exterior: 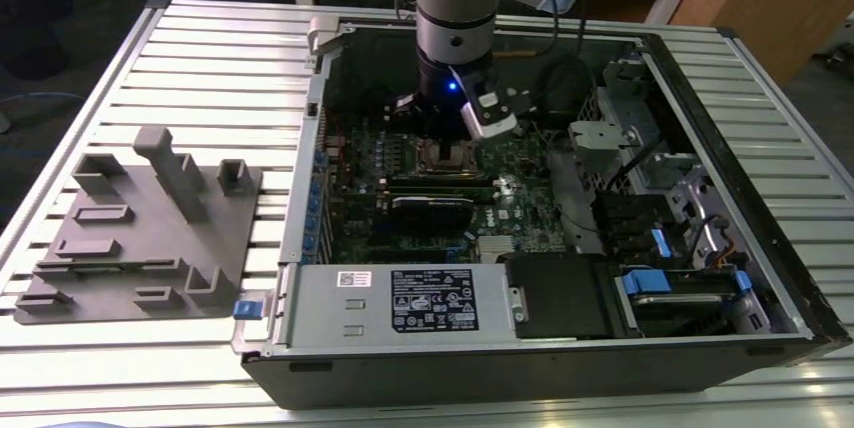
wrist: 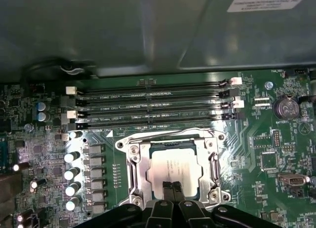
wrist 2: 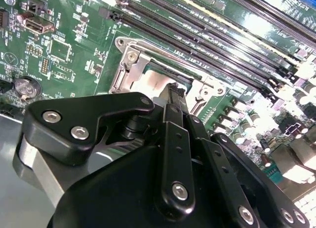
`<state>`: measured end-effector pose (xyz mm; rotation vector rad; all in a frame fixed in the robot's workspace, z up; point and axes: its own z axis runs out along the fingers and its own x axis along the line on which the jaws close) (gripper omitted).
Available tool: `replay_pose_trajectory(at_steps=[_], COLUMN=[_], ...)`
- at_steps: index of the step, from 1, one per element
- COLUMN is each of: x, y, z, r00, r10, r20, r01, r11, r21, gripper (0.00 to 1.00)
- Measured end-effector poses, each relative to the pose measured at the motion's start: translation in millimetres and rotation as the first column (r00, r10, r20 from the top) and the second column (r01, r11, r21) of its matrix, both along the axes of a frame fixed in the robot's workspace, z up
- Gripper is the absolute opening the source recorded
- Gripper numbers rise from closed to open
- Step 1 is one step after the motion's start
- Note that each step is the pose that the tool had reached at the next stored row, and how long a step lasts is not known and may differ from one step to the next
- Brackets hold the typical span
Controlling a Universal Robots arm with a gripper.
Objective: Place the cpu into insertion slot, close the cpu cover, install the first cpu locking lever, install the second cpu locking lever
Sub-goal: 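Install the second cpu locking lever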
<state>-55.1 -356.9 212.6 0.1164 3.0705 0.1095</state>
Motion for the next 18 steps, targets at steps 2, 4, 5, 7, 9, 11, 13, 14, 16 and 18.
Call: replay_pose_trajectory(at_steps=[2,4,5,7,9,11,13,14,16,18], x=[0.7,1.4,1.7,2.0,2.2,2.4,2.5,3.2,5.6,6.3], y=[0.2,1.1,1.9,5.0,7.9,9.6,9.6,9.7,9.7,9.6], z=[0.1,0.0,0.0,0.0,-0.1,-0.2,-0.2,-0.2,-0.2,-0.3], r00=[1.0,0.9999,0.9999,0.9999,0.9999,0.9999,0.9999,0.9999,0.9999,0.9999], r10=[0.009,0.012,0.014,0.015,0.016,0.016,0.016,0.016,0.016,0.016], r20=[-0.0001,-0.0001,0.0,-0.0001,0.0,-0.0001,-0.0001,0.0,-0.0001,-0.0001], r01=[-0.009,-0.012,-0.014,-0.015,-0.016,-0.016,-0.016,-0.016,-0.016,-0.016], r11=[1.0,0.9999,0.9999,0.9999,0.9999,0.9999,0.9999,0.9999,0.9999,0.9999], r21=[-0.0002,0.0,0.0,-0.0001,0.0,0.0,0.0,0.0,-0.0001,-0.0001], gripper=[0.11,0.11,0.11,0.11,0.11,0.11,0.11,0.11,0.11,0.11])
